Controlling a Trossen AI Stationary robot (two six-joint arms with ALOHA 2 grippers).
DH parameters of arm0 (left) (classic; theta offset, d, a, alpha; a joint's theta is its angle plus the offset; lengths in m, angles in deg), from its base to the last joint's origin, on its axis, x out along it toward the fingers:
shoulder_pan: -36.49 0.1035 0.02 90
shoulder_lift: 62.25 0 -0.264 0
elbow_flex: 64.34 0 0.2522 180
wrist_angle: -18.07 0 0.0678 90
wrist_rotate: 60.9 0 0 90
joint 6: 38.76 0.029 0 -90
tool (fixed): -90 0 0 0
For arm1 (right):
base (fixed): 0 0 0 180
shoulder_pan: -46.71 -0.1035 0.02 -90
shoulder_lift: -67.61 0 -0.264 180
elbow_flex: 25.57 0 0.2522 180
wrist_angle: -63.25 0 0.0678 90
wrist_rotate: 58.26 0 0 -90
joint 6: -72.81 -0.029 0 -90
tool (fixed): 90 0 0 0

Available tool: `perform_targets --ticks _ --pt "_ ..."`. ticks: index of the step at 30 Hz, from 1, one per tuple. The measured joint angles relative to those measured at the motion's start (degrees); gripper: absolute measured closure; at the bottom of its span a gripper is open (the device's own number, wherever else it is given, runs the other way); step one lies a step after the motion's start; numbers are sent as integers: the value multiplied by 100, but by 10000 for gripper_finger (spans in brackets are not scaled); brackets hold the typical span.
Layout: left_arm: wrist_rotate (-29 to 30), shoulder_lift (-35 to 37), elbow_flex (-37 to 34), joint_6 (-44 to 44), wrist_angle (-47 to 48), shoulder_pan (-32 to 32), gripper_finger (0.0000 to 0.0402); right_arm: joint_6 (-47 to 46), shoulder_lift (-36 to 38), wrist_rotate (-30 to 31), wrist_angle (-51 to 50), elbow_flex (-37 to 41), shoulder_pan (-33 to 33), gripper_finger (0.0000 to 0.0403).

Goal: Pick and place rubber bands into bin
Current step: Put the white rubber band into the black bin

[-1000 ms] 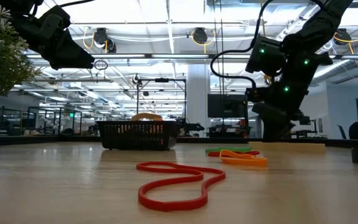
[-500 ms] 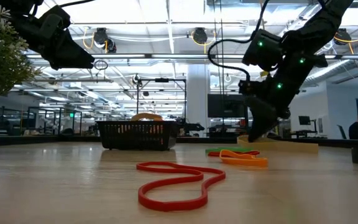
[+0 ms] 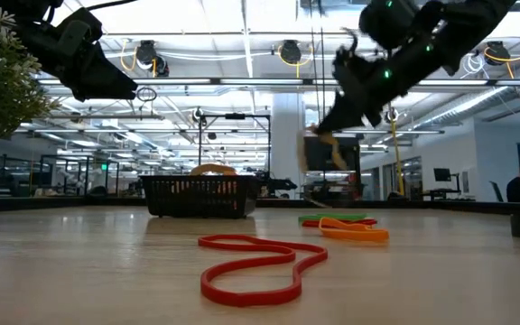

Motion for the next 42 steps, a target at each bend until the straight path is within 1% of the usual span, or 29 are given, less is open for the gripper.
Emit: perform_targets --ticks 2,7,9,11,15,18,25,31,37,42 --pt "0 1 0 7 -2 -1 185 176 192 -173 344 0 0 402" --pt "0 1 0 7 0 -2 185 443 560 -891 1247 -10 -4 402" --pt "0 -1 2 7 -2 0 185 528 640 -1037 1257 -155 -2 402" --pt "0 1 0 5 -4 -2 185 639 684 -1048 1120 -345 -7 402" --pt "0 -1 1 5 -25 1 185 951 635 -1045 471 -933 -62 402" --pt "-1 -1 0 5 -34 -1 185 1120 495 -1046 228 -1314 -134 402" --pt "-2 -1 2 7 -44 -2 185 1305 -84 -1080 -113 -2140 -253 403" --pt "0 -6 2 13 -44 1 185 1338 -869 -1933 -194 -2786 -299 403" --pt "-2 -39 2 16 -42 1 185 1528 -1626 -1931 -133 -3140 -310 403" --pt "-2 -78 0 16 -42 -2 185 1418 -2167 -1940 198 -3158 -317 403"
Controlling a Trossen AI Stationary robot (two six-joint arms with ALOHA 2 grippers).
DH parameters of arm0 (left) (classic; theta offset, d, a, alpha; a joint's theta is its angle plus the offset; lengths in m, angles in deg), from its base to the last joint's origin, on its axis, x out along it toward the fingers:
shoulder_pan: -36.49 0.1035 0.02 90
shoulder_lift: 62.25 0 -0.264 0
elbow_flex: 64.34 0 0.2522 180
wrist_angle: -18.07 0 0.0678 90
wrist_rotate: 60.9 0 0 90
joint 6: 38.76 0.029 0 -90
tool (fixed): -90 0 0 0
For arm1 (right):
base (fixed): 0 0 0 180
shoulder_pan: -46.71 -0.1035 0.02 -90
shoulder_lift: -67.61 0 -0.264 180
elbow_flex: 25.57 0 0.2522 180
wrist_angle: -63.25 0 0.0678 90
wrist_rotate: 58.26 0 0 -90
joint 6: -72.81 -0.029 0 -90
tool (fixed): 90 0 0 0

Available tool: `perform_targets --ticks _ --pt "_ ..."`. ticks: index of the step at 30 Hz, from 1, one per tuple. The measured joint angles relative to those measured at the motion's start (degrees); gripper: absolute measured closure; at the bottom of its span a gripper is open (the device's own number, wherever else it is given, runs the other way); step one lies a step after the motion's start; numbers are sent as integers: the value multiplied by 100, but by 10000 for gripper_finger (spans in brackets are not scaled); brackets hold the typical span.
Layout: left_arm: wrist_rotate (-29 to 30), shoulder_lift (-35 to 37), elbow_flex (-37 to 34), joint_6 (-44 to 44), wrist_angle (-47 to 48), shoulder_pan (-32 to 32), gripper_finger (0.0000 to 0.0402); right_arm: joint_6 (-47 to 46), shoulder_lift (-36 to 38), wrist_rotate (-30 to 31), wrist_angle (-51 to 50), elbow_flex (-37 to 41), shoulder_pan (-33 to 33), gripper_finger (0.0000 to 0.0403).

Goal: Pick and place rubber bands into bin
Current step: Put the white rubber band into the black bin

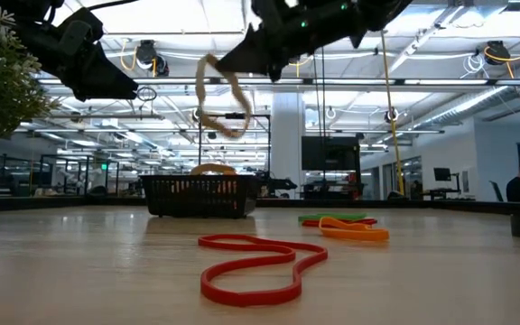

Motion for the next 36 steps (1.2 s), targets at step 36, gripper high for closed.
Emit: perform_targets --ticks 36 --pt "249 -450 2 46 -144 2 185 -20 -1915 172 560 2 -2 402"
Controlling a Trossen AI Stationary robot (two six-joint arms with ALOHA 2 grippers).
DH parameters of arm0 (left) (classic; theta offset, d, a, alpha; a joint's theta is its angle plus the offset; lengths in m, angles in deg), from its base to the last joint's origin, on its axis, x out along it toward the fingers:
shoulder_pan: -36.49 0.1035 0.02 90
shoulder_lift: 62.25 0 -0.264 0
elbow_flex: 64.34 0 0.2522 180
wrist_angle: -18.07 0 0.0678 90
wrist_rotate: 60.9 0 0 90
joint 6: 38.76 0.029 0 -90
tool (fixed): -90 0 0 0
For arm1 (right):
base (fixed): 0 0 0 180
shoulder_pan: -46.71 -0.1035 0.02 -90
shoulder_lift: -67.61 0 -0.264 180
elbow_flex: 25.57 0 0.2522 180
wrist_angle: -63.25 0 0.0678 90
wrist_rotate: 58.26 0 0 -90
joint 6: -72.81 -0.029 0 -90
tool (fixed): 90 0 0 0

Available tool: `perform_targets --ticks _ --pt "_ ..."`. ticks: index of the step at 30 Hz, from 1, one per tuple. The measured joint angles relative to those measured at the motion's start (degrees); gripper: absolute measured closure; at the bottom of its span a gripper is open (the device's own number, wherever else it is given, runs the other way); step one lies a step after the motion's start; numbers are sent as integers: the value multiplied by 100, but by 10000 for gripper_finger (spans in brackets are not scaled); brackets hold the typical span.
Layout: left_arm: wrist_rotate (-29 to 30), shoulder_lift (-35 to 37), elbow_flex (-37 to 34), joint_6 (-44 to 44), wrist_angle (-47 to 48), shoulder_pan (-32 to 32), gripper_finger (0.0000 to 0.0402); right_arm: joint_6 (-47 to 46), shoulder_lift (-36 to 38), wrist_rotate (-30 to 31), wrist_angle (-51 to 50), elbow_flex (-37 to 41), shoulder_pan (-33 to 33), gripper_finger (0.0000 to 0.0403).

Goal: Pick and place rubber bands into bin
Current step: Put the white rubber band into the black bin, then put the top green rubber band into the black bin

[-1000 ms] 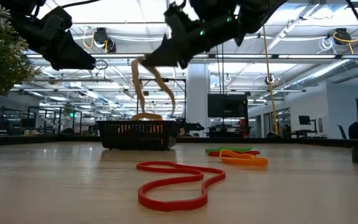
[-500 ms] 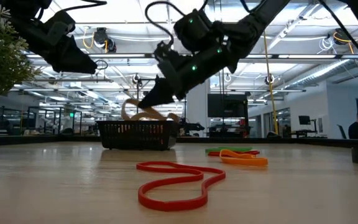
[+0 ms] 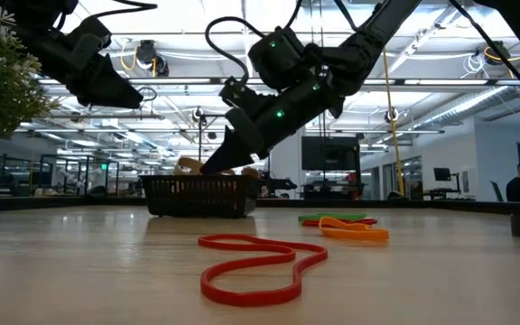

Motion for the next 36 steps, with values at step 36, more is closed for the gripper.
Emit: perform_targets --ticks 36 --pt "0 2 0 0 6 -2 185 758 2102 151 -3715 4 -350 247"
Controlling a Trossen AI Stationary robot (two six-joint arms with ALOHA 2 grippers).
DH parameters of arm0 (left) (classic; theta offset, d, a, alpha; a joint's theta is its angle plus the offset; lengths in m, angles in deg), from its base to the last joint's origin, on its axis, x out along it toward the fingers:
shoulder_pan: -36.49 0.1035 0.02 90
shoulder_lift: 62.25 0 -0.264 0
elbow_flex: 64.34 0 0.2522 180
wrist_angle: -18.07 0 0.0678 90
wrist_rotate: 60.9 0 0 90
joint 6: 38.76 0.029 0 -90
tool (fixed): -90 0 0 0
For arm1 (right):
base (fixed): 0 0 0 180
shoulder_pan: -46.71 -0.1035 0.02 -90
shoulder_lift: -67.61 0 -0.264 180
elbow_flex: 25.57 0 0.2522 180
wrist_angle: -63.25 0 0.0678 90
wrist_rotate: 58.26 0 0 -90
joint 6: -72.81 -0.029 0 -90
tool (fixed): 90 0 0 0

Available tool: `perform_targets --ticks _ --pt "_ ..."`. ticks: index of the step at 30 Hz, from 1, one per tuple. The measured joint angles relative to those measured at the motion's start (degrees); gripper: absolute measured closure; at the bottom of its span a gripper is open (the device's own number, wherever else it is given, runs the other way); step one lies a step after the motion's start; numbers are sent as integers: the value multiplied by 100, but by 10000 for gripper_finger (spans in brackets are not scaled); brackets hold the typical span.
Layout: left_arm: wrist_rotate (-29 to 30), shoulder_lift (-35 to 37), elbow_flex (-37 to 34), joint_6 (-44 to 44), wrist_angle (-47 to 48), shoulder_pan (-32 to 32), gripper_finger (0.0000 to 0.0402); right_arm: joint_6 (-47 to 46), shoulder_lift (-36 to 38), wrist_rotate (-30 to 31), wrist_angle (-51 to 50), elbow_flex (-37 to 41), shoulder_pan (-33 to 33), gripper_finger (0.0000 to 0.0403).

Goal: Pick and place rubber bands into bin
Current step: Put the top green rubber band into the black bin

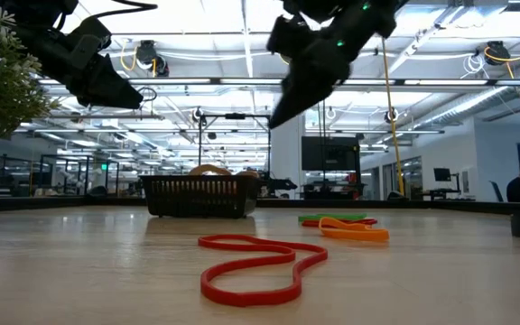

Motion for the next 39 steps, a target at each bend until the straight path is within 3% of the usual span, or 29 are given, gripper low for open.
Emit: perform_targets --ticks 3,8,22,39 --pt "0 0 0 0 -4 0 185 -165 131 -2 -534 10 -47 246" --pt "0 0 0 0 -9 1 185 -417 179 -4 -570 514 -48 251" --pt "1 0 0 0 -13 2 185 -410 177 0 1831 2418 2 267" --pt "0 0 0 -2 -15 0 185 -279 179 313 2696 3177 48 310"
